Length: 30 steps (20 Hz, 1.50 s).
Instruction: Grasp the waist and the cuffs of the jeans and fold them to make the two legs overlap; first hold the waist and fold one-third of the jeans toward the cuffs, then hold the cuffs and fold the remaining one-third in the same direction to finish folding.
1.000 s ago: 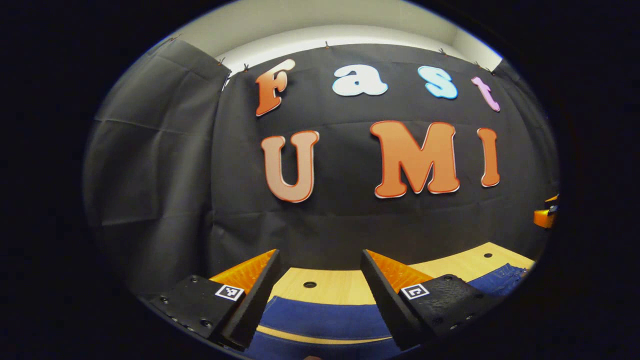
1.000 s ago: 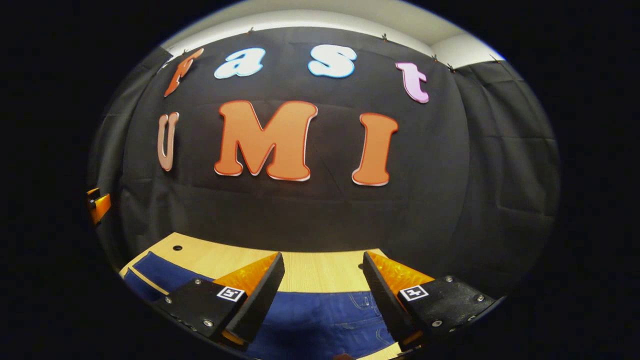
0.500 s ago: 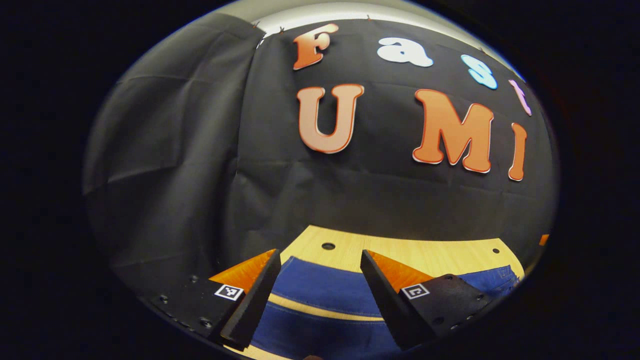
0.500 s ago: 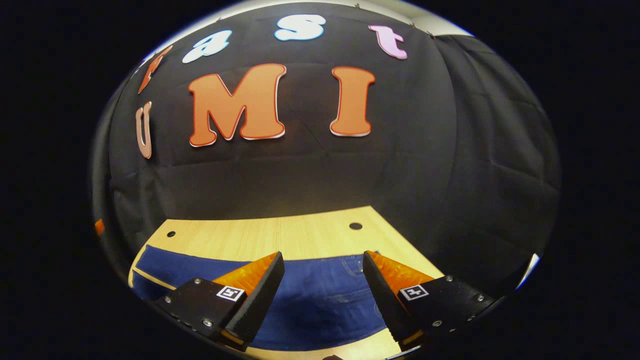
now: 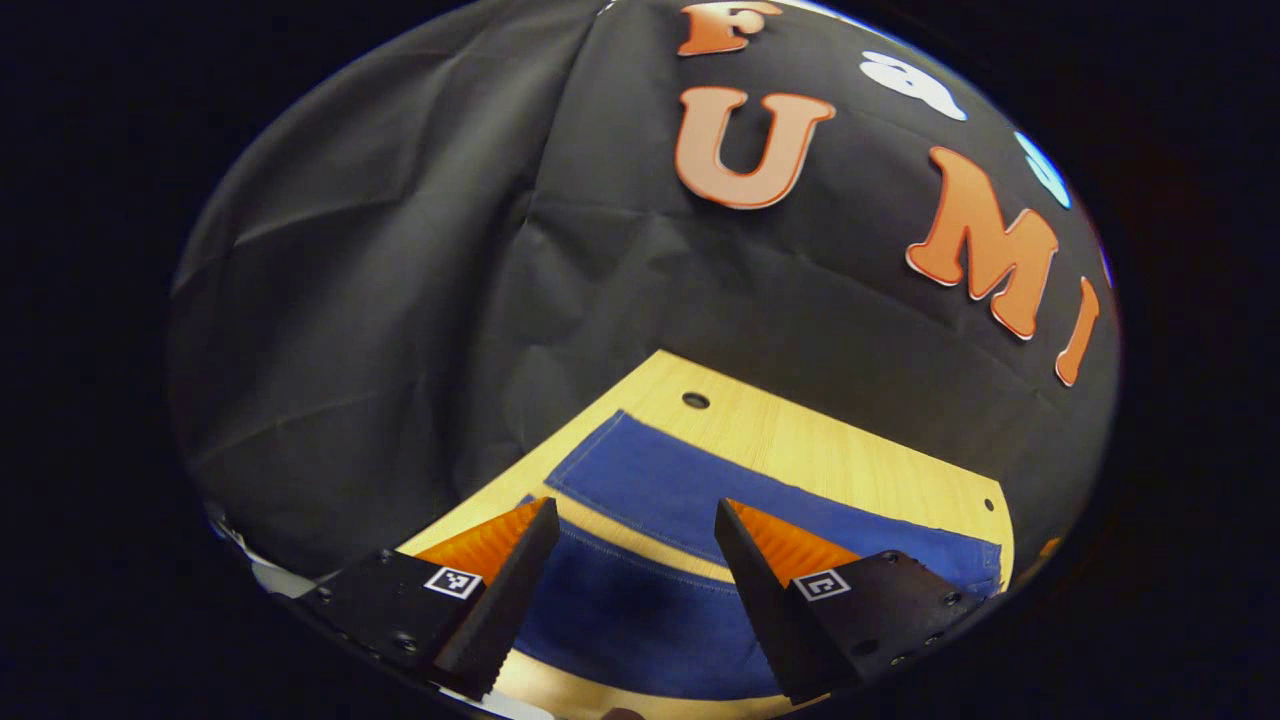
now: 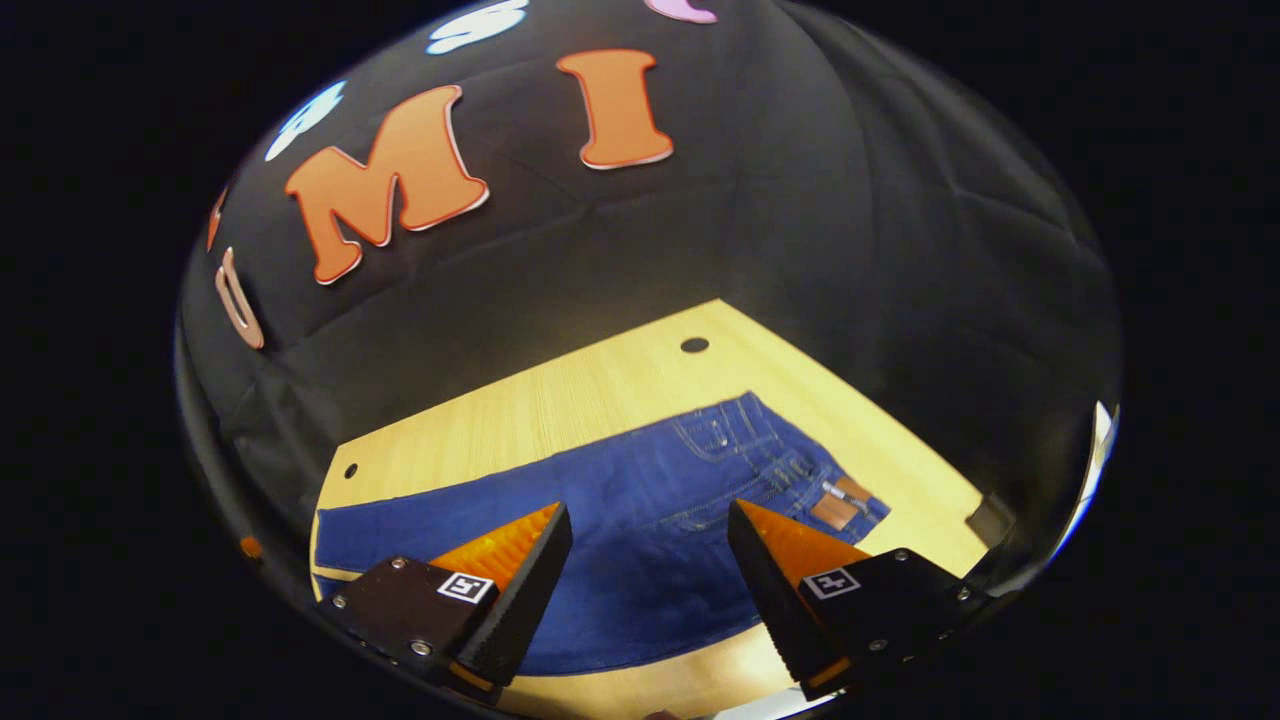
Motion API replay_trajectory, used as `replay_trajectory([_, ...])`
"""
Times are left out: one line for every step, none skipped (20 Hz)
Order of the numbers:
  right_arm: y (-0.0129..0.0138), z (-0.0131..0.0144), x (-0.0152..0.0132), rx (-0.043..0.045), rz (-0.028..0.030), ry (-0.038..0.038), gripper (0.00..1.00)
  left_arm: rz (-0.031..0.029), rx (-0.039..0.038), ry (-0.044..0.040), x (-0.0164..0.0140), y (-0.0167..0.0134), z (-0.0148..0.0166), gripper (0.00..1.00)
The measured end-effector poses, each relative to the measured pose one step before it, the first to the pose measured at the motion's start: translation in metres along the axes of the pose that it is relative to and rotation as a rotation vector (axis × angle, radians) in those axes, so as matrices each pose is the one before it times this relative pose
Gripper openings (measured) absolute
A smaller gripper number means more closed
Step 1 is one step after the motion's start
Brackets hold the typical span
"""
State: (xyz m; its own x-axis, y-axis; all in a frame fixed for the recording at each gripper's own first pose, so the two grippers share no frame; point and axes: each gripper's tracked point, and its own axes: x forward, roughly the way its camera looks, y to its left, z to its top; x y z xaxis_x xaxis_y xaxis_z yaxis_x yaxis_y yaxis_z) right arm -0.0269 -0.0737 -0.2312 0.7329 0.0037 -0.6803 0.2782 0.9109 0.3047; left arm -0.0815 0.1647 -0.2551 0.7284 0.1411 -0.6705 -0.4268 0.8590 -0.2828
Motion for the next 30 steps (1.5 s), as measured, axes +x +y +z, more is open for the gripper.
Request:
replay_trajectory([-0.00346, -0.01108, 0.00345, 0.02762, 0.00008, 0.04477, 0.97, 0.00532, -0.04306, 0.04269, 0.00054, 0.00889, -0.01320, 0.97])
replay_trajectory([-0.00190, -0.00655, 0.00465, 0.02523, 0.00494, 0.03272, 0.97, 0.00547, -0.04392, 0.03844, 0.00235, 0.00842, -0.00623, 0.97])
replay_trajectory([-0.00376, -0.00676, 0.00345, 0.02824, 0.00282, 0.02514, 0.98, 0.00555, -0.05635, 0.04659, 0.00534, 0.01071, -0.00915, 0.97])
replay_trajectory([-0.00290, -0.00401, 0.00222, 0.03187, 0.00576, 0.02063, 0.98, 0.01042, -0.04578, 0.04294, 0.00160, 0.01092, -0.00825, 0.97])
replay_trajectory([-0.00339, -0.00312, 0.00179, 0.03201, -0.00287, 0.01632, 0.98, 0.00885, -0.05122, 0.04390, 0.00522, 0.00495, -0.00861, 0.97])
replay_trajectory([-0.00517, -0.00258, 0.00365, 0.03178, -0.00358, 0.01616, 0.98, 0.00830, -0.05631, 0.04921, 0.00576, 0.00973, -0.00744, 0.97])
replay_trajectory([-0.00426, -0.00366, 0.00245, 0.02824, -0.00416, 0.01726, 0.98, 0.00732, -0.05844, 0.04272, 0.00642, 0.01167, -0.00555, 0.97])
replay_trajectory([-0.00288, -0.00292, 0.00194, 0.02312, -0.00101, 0.01348, 0.98, 0.00687, -0.05436, 0.03849, 0.00465, 0.01043, -0.00667, 0.97])
replay_trajectory([-0.00485, -0.00271, 0.00171, 0.01922, -0.00466, 0.01281, 0.98, 0.00856, -0.05199, 0.02618, 0.00388, 0.01272, -0.00484, 0.98])
replay_trajectory([-0.00415, -0.00096, 0.00140, 0.01351, -0.00345, 0.00944, 0.98, 0.00773, -0.04762, 0.02528, 0.00130, 0.00901, -0.00312, 0.98])
replay_trajectory([-0.00402, -0.00474, 0.00138, 0.01003, -0.00862, 0.01865, 0.98, 0.00628, -0.04421, 0.02495, 0.00027, 0.01061, -0.00424, 0.98])
replay_trajectory([-0.00238, -0.00228, 0.00258, 0.01096, -0.00297, 0.01327, 0.98, 0.00156, -0.03835, 0.02038, 0.00247, 0.00748, -0.00202, 0.98])
replay_trajectory([-0.00213, -0.00408, 0.00147, 0.01256, -0.00409, 0.01819, 0.98, 0.00318, -0.03405, 0.02004, 0.00404, 0.00452, -0.00235, 0.98])
replay_trajectory([-0.00058, -0.00335, 0.00245, 0.01547, 0.00442, 0.01430, 0.98, 0.00475, -0.02781, 0.01703, 0.00255, 0.00590, -0.00092, 0.95])
replay_trajectory([-0.00096, -0.00486, 0.00193, 0.01668, 0.00105, 0.01927, 0.98, 0.00769, -0.02134, 0.01425, 0.00148, 0.00612, -0.00412, 0.98])
replay_trajectory([-0.00030, -0.00248, 0.00177, 0.01825, 0.00574, 0.01039, 0.98, -0.00105, -0.01575, 0.00682, 0.00118, 0.00424, -0.00102, 0.98])
replay_trajectory([-0.00106, -0.00221, 0.00120, 0.01707, 0.00281, 0.01306, 0.98, -0.00223, -0.01465, 0.00450, 0.00120, 0.00517, -0.00124, 0.98])
replay_trajectory([-0.00130, -0.00072, 0.00144, 0.01897, 0.00311, 0.00707, 0.98, -0.00536, -0.01220, 0.00629, 0.00196, 0.00341, 0.00086, 0.98])
replay_trajectory([-0.00110, -0.00178, 0.00040, 0.01623, 0.00175, 0.01010, 0.98, -0.00463, -0.01180, 0.00160, 0.00097, 0.00690, 0.00044, 0.98])
replay_trajectory([-0.00268, 0.00007, 0.00135, 0.01441, -0.00006, 0.00100, 0.98, -0.01220, -0.01262, -0.00077, 0.00002, 0.00390, 0.00284, 0.98])
replay_trajectory([-0.00298, -0.00006, 0.00128, 0.00954, -0.00227, 0.00551, 0.98, -0.00559, -0.01190, 0.00013, -0.00168, 0.00379, 0.00152, 0.98])
replay_trajectory([-0.00401, 0.00002, 0.00101, 0.01074, -0.00403, 0.00113, 0.98, -0.01254, -0.01092, -0.00009, 0.00003, 0.00272, 0.00230, 0.98])
replay_trajectory([-0.00352, 0.00005, 0.00044, 0.01214, -0.00242, 0.00350, 0.98, -0.02010, -0.01335, -0.00150, -0.00247, 0.00211, 0.00270, 0.98])
replay_trajectory([-0.00501, -0.00031, -0.00024, 0.01819, -0.00309, 0.00059, 0.98, -0.01992, -0.01319, -0.00645, 0.00101, 0.00119, 0.00412, 0.96])
replay_trajectory([-0.00303, 0.00094, 0.00060, 0.01817, 0.00318, -0.00079, 0.98, -0.01967, -0.01530, 0.00134, 0.00294, 0.00158, 0.00204, 0.96])
replay_trajectory([-0.00507, 0.00098, 0.00058, 0.02200, -0.00635, 0.00111, 0.98, -0.02118, -0.02320, -0.00351, 0.00041, -0.00341, 0.00469, 0.95])
replay_trajectory([-0.00539, 0.00074, -0.00057, 0.02116, -0.00265, -0.00074, 0.98, -0.01917, -0.02443, -0.00986, 0.00300, -0.00187, 0.00471, 0.95])
replay_trajectory([-0.00481, 0.00186, 0.00099, 0.02206, -0.00554, -0.00394, 0.98, -0.01081, -0.01618, -0.00733, 0.00404, -0.00284, 0.00449, 0.94])
replay_trajectory([-0.00269, 0.00092, -0.00022, 0.01833, 0.00618, -0.00145, 0.98, -0.01067, -0.00165, 0.00260, 0.00209, -0.00116, -0.00131, 0.93])
replay_trajectory([-0.00254, 0.00072, -0.00111, 0.01719, 0.00139, -0.00080, 0.98, -0.01222, 0.00580, -0.00173, 0.00297, -0.00445, 0.00214, 0.89])
